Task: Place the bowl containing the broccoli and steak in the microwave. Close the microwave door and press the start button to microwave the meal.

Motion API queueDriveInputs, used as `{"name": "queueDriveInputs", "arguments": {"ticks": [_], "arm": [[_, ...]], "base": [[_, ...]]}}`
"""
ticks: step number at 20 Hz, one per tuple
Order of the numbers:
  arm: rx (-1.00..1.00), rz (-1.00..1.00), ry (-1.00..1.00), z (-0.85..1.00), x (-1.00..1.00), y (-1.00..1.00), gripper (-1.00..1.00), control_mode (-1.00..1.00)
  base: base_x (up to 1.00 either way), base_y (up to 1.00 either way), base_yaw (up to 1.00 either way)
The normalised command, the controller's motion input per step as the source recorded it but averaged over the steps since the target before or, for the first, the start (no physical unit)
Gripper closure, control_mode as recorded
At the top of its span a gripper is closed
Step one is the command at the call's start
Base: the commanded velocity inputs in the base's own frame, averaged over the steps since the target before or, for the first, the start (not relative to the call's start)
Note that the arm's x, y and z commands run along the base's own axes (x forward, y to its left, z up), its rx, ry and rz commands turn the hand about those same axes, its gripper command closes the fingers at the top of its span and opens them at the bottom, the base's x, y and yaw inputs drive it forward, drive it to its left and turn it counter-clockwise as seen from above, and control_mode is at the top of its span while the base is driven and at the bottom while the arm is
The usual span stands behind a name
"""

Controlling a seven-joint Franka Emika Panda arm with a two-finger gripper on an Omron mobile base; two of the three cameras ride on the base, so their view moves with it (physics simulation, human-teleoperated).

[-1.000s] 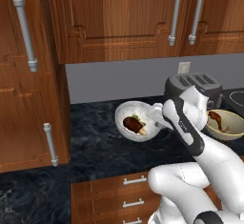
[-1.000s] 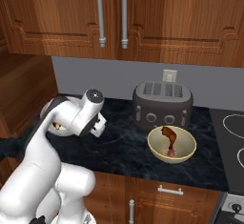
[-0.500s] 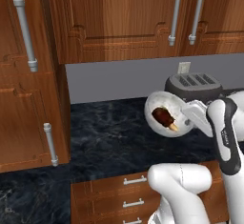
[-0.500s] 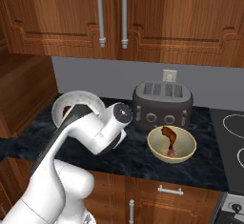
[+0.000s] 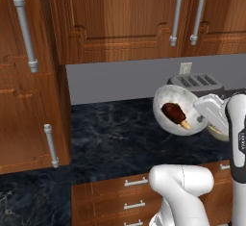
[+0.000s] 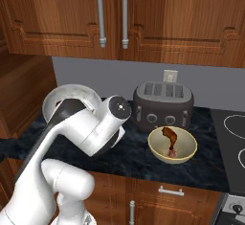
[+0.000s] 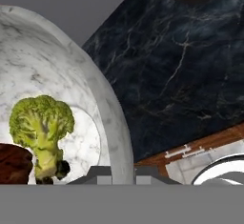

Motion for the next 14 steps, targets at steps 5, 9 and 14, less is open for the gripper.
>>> {"name": "queueDriveInputs", "arguments": {"ticks": [5, 9, 14], "arm": [[-0.1, 0.0, 0.03, 0.22, -0.44, 0.0, 1.0, -1.0], [-0.03, -0.03, 0.04, 0.09, -0.04, 0.0, 1.0, 1.0], [0.0, 0.0, 0.0, 0.0, 0.0, 0.0, 1.0, 1.0]], "base": [[0.0, 0.0, 0.0], [0.0, 0.03, -0.01], [-0.19, 0.02, -0.04]]}}
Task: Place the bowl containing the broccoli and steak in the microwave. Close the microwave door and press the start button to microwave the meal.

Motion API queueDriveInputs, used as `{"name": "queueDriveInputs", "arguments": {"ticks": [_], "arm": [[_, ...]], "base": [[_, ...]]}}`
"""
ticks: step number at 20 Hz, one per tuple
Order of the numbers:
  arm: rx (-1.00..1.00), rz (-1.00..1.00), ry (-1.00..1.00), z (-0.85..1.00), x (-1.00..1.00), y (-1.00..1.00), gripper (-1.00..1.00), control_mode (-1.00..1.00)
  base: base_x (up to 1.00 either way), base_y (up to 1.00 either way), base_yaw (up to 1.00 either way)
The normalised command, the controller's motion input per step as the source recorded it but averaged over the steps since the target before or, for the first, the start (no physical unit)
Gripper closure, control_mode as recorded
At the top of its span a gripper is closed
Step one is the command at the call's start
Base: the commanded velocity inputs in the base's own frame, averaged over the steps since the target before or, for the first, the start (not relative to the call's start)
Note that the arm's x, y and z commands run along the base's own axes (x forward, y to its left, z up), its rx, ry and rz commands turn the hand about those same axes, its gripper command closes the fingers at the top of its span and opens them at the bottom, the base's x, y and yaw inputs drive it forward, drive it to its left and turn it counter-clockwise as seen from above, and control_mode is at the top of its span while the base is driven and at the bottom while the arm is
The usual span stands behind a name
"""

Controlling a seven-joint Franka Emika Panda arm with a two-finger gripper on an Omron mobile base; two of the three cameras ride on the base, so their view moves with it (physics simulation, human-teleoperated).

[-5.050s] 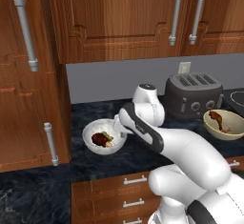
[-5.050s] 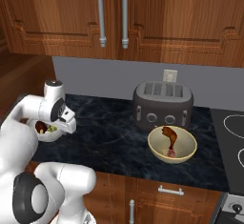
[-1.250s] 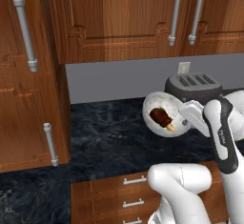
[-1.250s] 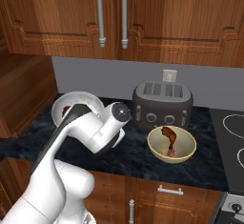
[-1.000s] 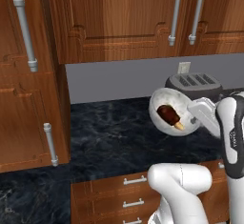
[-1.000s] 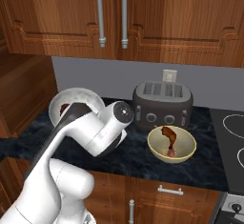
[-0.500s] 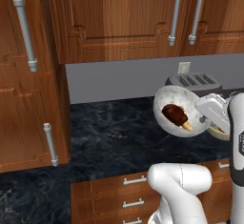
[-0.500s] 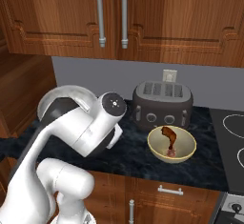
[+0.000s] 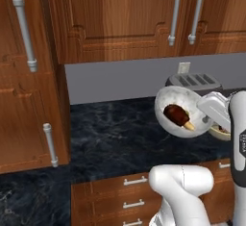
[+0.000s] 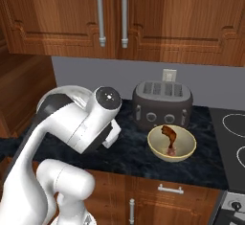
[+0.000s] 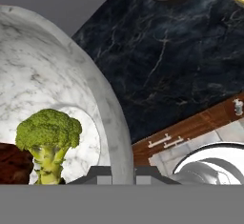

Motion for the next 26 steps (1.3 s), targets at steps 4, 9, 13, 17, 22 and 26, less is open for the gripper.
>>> {"name": "queueDriveInputs", "arguments": {"ticks": [4, 9, 13, 17, 22, 26], "arm": [[0.0, 0.0, 0.0, 0.0, 0.0, 0.0, 1.0, 1.0], [0.0, 0.0, 0.0, 0.0, 0.0, 0.0, 1.0, 1.0], [0.0, 0.0, 0.0, 0.0, 0.0, 0.0, 1.0, 1.0], [0.0, 0.0, 0.0, 0.0, 0.0, 0.0, 1.0, 1.0], [0.0, 0.0, 0.0, 0.0, 0.0, 0.0, 1.0, 1.0], [0.0, 0.0, 0.0, 0.0, 0.0, 0.0, 1.0, 1.0]], "base": [[-0.69, 0.0, -0.09], [-0.67, -0.03, -0.14], [-0.56, -0.15, -0.25], [-0.45, -0.24, -0.46], [-0.18, -0.35, -0.58], [-0.04, -0.58, -0.64]]}}
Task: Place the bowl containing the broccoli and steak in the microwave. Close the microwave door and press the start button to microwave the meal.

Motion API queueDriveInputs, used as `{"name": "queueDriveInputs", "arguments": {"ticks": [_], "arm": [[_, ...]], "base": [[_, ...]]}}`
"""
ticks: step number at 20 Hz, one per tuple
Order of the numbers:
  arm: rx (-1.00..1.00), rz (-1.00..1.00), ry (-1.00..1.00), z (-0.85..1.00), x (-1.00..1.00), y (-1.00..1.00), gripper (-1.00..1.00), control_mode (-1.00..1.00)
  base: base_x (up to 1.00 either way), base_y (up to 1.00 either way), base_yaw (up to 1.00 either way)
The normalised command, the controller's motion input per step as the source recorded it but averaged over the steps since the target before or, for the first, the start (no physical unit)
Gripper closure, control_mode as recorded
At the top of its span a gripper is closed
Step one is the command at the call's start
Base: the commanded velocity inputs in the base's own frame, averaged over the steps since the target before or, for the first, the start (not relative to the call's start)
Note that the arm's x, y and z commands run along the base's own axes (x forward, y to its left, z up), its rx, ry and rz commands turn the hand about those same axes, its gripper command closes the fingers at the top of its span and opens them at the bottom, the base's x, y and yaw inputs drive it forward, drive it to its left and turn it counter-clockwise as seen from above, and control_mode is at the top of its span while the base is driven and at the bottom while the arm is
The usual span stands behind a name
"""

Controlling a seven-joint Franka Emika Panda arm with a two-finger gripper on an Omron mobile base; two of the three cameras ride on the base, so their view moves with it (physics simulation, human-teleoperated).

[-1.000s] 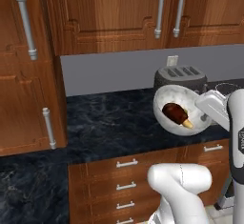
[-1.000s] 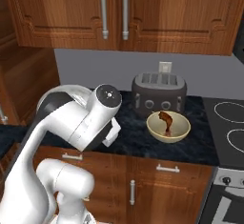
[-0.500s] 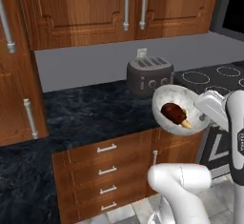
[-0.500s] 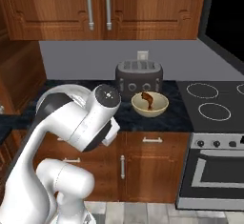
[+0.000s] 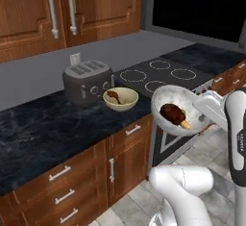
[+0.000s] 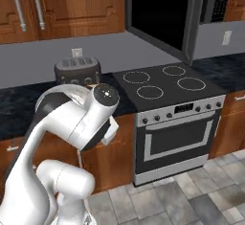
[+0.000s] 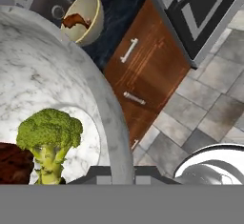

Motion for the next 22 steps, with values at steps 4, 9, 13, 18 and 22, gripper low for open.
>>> {"name": "queueDriveInputs", "arguments": {"ticks": [4, 9, 13, 18, 22], "arm": [[0.0, 0.0, 0.0, 0.0, 0.0, 0.0, 1.0, 1.0], [0.0, 0.0, 0.0, 0.0, 0.0, 0.0, 1.0, 1.0], [0.0, 0.0, 0.0, 0.0, 0.0, 0.0, 1.0, 1.0], [0.0, 0.0, 0.0, 0.0, 0.0, 0.0, 1.0, 1.0], [0.0, 0.0, 0.0, 0.0, 0.0, 0.0, 1.0, 1.0]], "base": [[0.0, -0.64, -0.61], [0.09, -0.65, -0.57], [0.21, -0.56, -0.48], [0.41, -0.47, -0.29], [0.69, -0.38, -0.02]]}}
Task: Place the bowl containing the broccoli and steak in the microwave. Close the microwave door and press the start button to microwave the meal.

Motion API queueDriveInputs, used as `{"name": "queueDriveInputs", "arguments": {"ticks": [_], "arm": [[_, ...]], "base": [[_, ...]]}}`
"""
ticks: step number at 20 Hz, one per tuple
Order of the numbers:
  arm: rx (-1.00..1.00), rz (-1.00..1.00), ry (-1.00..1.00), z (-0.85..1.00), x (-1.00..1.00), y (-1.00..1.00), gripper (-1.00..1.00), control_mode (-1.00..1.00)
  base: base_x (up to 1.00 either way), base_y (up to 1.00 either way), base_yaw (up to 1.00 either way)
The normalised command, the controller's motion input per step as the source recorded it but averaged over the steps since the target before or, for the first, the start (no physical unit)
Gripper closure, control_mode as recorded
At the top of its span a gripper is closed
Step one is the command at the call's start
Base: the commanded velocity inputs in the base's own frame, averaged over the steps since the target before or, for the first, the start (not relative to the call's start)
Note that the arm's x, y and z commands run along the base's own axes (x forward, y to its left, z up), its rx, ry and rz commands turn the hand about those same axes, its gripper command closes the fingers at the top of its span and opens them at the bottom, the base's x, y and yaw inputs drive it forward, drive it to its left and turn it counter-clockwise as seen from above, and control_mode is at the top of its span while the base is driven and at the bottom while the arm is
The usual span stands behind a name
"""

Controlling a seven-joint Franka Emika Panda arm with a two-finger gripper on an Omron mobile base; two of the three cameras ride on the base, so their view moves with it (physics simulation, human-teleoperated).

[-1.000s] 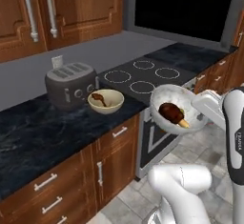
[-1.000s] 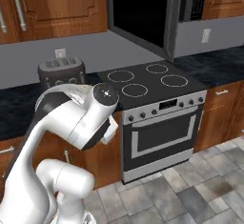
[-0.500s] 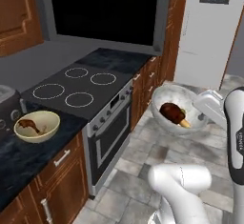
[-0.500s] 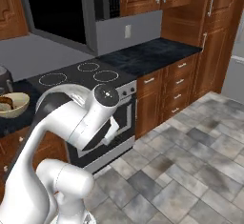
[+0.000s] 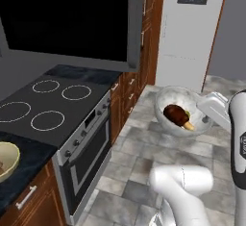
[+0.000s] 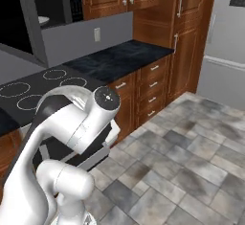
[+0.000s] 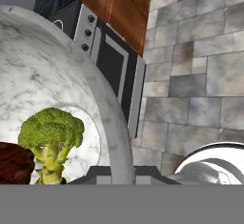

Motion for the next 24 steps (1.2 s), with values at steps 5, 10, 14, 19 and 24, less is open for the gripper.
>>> {"name": "queueDriveInputs", "arguments": {"ticks": [5, 10, 14, 19, 24], "arm": [[0.0, 0.0, 0.0, 0.0, 0.0, 0.0, 1.0, 1.0], [0.0, 0.0, 0.0, 0.0, 0.0, 0.0, 1.0, 1.0], [0.0, 0.0, 0.0, 0.0, 0.0, 0.0, 1.0, 1.0], [0.0, 0.0, 0.0, 0.0, 0.0, 0.0, 1.0, 1.0], [0.0, 0.0, 0.0, 0.0, 0.0, 0.0, 1.0, 1.0]], "base": [[0.73, -0.4, 0.09], [0.61, -0.17, 0.27], [0.49, 0.0, 0.4], [0.53, -0.04, 0.46], [0.63, -0.16, 0.48]]}}
